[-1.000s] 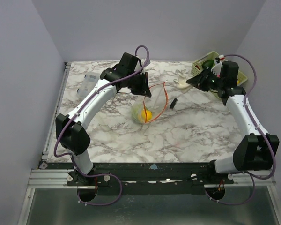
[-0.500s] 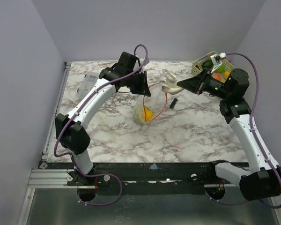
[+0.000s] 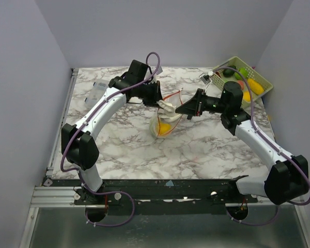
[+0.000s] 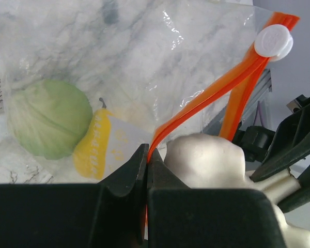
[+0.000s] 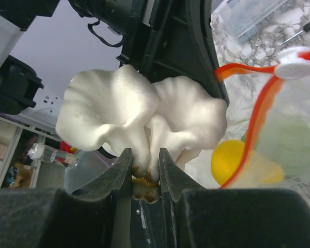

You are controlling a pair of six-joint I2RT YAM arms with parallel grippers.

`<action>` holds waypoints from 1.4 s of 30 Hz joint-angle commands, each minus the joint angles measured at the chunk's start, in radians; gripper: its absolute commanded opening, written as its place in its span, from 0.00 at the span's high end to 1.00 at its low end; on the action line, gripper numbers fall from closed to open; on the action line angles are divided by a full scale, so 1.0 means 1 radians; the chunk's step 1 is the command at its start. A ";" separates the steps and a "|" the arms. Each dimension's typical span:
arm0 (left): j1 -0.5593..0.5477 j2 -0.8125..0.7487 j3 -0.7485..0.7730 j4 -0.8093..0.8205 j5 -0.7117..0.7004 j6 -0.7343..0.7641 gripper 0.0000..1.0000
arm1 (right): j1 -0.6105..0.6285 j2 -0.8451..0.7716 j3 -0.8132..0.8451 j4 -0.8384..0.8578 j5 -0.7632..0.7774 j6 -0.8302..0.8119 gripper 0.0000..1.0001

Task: Place the food in the zip-top bag and seal the zipper
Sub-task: Place the fake vegetable in the zipper food storage bag.

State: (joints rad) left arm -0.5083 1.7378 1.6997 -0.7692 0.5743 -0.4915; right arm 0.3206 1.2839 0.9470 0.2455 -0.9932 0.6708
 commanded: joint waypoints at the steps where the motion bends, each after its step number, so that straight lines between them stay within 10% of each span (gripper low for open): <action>1: 0.014 -0.045 -0.010 0.015 0.051 -0.005 1.00 | 0.000 -0.038 0.006 -0.137 0.155 -0.172 0.99; 18: 0.019 -0.037 0.034 0.024 0.055 -0.039 1.00 | 0.214 -0.018 0.206 -0.602 0.901 -0.379 1.00; 32: 0.016 -0.027 0.049 0.012 0.027 -0.042 1.00 | 0.227 -0.046 0.186 -0.638 0.889 -0.371 0.99; 42: 0.013 -0.046 0.076 -0.005 0.012 -0.045 1.00 | 0.294 0.061 0.299 -0.756 1.148 -0.316 1.00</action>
State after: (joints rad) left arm -0.4900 1.7359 1.7119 -0.7570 0.6018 -0.5476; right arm 0.5907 1.3273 1.2015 -0.4385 0.0158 0.3500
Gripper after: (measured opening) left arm 0.009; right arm 0.229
